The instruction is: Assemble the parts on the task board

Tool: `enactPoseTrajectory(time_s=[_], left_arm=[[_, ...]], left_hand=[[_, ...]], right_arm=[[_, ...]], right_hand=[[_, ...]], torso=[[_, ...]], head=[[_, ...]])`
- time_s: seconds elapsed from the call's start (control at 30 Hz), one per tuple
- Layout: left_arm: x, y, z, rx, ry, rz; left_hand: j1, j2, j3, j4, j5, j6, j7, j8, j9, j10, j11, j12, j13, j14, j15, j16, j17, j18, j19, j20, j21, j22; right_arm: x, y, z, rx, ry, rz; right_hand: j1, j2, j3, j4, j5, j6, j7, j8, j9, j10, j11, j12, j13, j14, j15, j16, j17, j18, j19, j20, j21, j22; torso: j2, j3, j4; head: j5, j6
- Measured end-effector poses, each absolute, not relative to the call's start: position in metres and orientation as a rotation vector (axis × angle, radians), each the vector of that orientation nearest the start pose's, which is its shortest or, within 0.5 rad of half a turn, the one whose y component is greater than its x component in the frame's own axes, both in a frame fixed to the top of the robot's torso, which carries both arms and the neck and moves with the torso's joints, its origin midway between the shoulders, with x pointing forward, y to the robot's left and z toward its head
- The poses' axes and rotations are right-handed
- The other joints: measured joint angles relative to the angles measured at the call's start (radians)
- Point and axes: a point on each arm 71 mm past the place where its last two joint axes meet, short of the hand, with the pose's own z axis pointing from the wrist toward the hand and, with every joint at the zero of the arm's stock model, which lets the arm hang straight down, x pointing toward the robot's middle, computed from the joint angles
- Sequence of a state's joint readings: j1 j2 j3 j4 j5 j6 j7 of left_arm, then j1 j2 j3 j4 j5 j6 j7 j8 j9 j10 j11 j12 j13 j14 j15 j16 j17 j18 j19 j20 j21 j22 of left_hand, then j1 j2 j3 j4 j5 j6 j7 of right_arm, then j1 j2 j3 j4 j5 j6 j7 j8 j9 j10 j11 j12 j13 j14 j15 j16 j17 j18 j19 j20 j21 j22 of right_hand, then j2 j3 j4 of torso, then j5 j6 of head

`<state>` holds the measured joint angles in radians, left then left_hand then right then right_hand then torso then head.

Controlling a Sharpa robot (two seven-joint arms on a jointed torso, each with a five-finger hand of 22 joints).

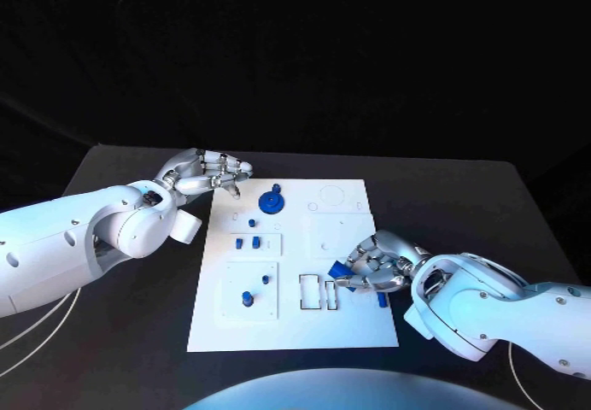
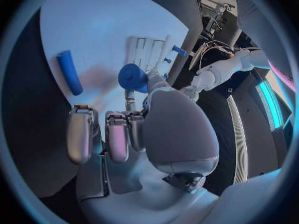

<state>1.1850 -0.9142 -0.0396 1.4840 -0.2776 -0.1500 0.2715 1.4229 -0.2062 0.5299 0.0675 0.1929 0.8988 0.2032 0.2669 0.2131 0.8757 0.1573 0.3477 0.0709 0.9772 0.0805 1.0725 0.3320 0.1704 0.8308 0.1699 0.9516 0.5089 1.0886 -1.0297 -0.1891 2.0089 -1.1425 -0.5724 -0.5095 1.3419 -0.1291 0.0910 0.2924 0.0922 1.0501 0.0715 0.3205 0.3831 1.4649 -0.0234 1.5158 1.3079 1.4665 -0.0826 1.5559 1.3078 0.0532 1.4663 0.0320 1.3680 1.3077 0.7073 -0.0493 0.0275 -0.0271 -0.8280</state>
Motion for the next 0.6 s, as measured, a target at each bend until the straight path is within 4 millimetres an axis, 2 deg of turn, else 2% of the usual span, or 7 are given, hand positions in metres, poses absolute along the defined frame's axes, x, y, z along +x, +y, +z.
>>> enactPoseTrajectory(time_s=[0.33,0.43,0.5,0.6], left_arm=[[0.487,0.243,-0.192,-0.875,1.656,-1.434],[0.487,0.243,-0.192,-0.875,1.656,-1.434],[0.487,0.243,-0.192,-0.875,1.657,-1.435],[0.487,0.243,-0.192,-0.875,1.657,-1.435]], left_hand=[[0.0,0.0,0.0,0.0,0.0,0.0,0.0,0.0,0.0,0.0,0.0,0.0,0.0,0.0,0.0,0.0,0.0,0.0,0.0,0.0,0.0,0.0],[0.0,0.0,0.0,0.0,0.0,0.0,0.0,0.0,0.0,0.0,0.0,0.0,0.0,0.0,0.0,0.0,0.0,0.0,0.0,0.0,0.0,0.0],[0.0,0.0,0.0,0.0,0.0,0.0,0.0,0.0,0.0,0.0,0.0,0.0,0.0,0.0,0.0,0.0,0.0,0.0,0.0,0.0,0.0,0.0],[0.0,0.0,0.0,0.0,0.0,0.0,0.0,0.0,0.0,0.0,0.0,0.0,0.0,0.0,0.0,0.0,0.0,0.0,0.0,0.0,0.0,0.0]], right_arm=[[0.344,-0.164,-0.245,0.465,2.019,0.723],[0.342,-0.158,-0.251,0.467,2.046,0.732],[0.34,-0.155,-0.255,0.467,2.063,0.736],[0.338,-0.15,-0.26,0.466,2.087,0.743]], right_hand=[[-0.024,0.013,0.0,0.0,0.0,0.0,0.0,0.001,0.0,0.0,0.0,0.004,0.0,0.0,0.0,0.0,0.0,0.0,0.0,0.0,0.0,0.0],[-0.042,0.013,-0.003,-0.001,0.0,0.0,0.0,0.001,0.0,0.0,0.0,0.004,0.0,0.0,0.0,0.0,0.0,0.0,0.0,0.0,0.0,0.0],[-0.054,0.012,-0.015,-0.001,0.0,0.01,0.009,0.001,0.0,0.0,0.0,0.009,0.0,0.0,0.0,0.0,0.0,0.0,0.0,0.0,0.0,0.0],[-0.06,0.007,-0.019,-0.001,0.0,0.016,0.008,0.011,0.002,0.0,0.0,0.009,0.0,0.0,0.0,0.0,0.0,0.0,0.0,0.0,0.0,0.0]], torso=[[0.0,-0.0004,0.0006],[0.0,-0.0009,0.0006],[0.0,-0.0009,0.0006],[0.0,-0.0008,0.0008]], head=[[0.005,-0.003],[0.007,-0.003],[0.009,-0.004],[0.011,-0.004]])
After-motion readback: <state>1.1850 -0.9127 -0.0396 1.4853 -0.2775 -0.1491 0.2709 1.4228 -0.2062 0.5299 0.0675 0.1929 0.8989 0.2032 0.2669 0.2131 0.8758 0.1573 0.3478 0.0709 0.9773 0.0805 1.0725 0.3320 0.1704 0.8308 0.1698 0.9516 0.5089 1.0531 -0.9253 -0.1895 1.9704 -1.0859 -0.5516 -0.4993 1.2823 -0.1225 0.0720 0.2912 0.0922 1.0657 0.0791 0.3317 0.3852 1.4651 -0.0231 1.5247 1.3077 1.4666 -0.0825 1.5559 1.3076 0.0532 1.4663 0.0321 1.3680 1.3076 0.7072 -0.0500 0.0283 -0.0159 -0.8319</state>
